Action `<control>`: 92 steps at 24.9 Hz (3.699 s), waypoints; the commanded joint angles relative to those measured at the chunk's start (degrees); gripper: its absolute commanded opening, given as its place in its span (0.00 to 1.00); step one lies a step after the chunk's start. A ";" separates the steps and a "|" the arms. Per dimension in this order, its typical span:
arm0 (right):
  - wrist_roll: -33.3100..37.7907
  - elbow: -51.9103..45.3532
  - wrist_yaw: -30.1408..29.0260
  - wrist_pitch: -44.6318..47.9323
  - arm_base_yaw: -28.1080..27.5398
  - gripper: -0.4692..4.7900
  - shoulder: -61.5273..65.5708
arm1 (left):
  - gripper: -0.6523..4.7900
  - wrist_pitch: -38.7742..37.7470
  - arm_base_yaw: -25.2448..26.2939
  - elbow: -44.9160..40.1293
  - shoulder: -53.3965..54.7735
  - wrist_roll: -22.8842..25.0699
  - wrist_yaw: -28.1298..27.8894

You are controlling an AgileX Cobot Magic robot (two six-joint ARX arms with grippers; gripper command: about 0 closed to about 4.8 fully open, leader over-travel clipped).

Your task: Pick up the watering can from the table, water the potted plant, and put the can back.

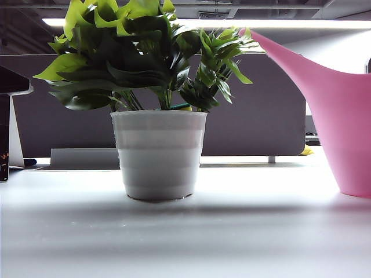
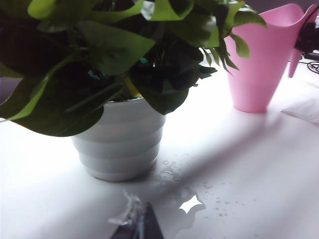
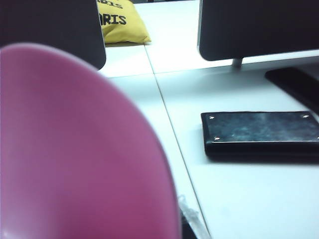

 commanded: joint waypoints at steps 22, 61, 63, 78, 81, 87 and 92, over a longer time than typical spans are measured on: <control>-4.70 3.80 -5.55 -13.42 -3.50 0.08 -29.27 | 0.11 0.63 24.17 0.07 0.04 -0.17 0.00; -32.72 28.28 -6.43 -23.26 8.13 0.08 -22.71 | 0.11 0.33 22.27 0.07 0.04 -0.15 0.02; -33.22 29.14 -6.38 -23.23 8.46 0.08 -21.97 | 0.11 0.31 21.94 0.07 0.04 -0.15 -0.02; -40.72 32.35 -3.37 -22.69 11.78 0.08 -19.69 | 0.11 0.28 17.68 0.07 0.04 -0.15 0.15; -41.94 32.35 -3.23 -22.56 11.78 0.08 -19.69 | 0.11 0.31 17.68 0.07 0.04 -0.15 0.02; -44.52 32.74 -2.78 -22.10 11.78 0.08 -19.69 | 0.11 0.31 17.68 0.07 0.04 -0.17 0.04; -44.54 33.86 -2.80 -21.88 11.78 0.08 -19.67 | 0.11 0.31 17.68 0.07 0.04 -0.15 0.04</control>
